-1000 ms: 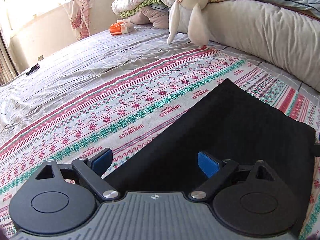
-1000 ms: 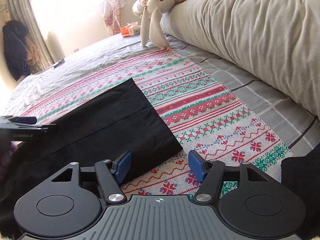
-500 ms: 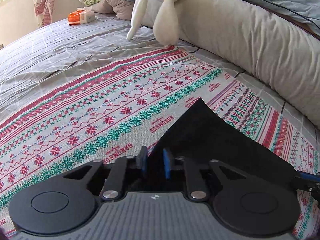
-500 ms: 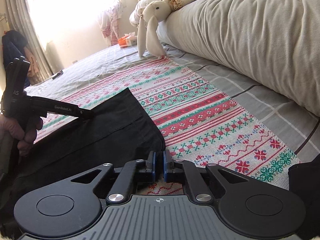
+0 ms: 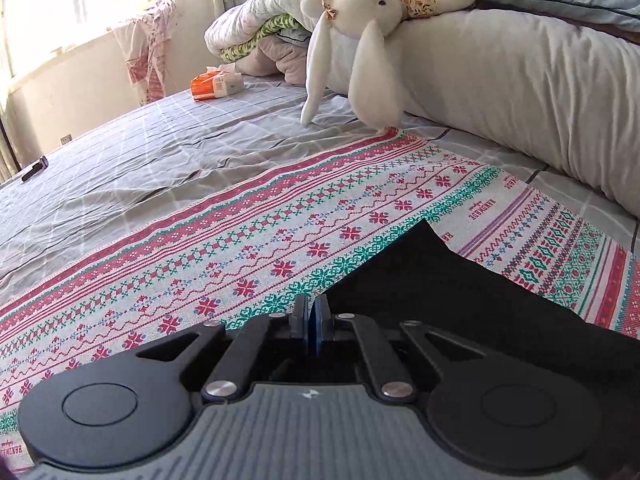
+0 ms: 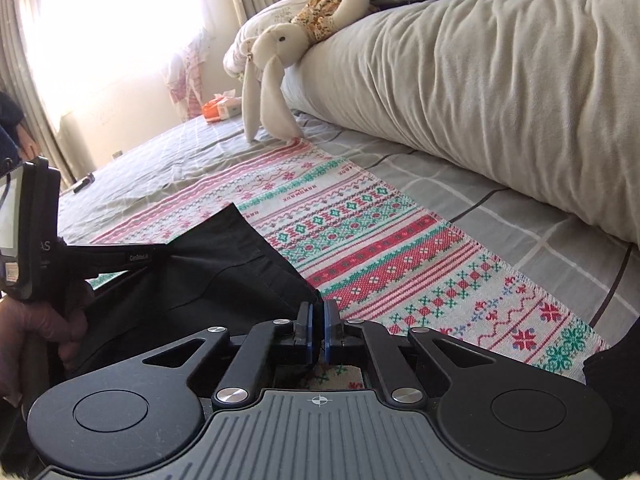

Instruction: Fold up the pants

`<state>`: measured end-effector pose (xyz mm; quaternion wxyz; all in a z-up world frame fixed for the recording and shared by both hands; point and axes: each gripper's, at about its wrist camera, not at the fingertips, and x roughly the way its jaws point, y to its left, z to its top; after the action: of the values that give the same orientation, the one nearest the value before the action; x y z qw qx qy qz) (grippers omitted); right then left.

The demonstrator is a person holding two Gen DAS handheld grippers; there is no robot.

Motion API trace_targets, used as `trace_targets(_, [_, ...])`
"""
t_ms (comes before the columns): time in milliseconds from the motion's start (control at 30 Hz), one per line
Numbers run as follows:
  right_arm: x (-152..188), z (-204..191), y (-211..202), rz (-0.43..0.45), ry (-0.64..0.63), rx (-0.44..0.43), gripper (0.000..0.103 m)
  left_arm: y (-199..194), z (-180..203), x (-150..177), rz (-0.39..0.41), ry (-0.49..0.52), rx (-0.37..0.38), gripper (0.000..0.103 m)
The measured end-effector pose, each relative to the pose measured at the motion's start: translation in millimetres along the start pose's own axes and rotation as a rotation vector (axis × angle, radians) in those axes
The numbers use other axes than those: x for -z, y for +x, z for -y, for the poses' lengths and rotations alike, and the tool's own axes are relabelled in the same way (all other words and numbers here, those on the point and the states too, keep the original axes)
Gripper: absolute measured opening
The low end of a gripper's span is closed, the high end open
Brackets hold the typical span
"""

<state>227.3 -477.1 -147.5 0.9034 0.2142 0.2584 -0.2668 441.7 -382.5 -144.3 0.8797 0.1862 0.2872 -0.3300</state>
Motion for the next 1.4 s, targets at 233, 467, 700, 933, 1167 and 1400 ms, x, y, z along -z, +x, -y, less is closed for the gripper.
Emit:
trace_targets(233, [3, -9, -4, -0.013, -0.084, 0.088, 0.024, -34, -3, 8, 0.0, -0.064, -0.047, 0.086])
trace_targets(467, [-1, -7, -22, -0.092, -0.038, -0.016, 0.054, -111, -23, 43, -0.043, -0.189, -0.074, 0.103])
trace_targets(700, [6, -38, -59, -0.137, -0.178, -0.095, 0.074, -203, -55, 95, -0.084, -0.24, -0.178, 0.103])
trace_targets(933, [18, -79, -96, -0.185, -0.245, -0.15, 0.081, -280, -96, 146, -0.134, -0.344, -0.245, 0.103])
trace_targets(1167, [26, -143, -126, -0.191, -0.32, -0.229, 0.088, -338, -139, 194, -0.184, -0.452, -0.359, 0.103])
trace_targets(1400, [49, -215, -149, -0.215, -0.414, -0.28, 0.089, -386, -184, 237, -0.176, -0.556, -0.446, 0.103])
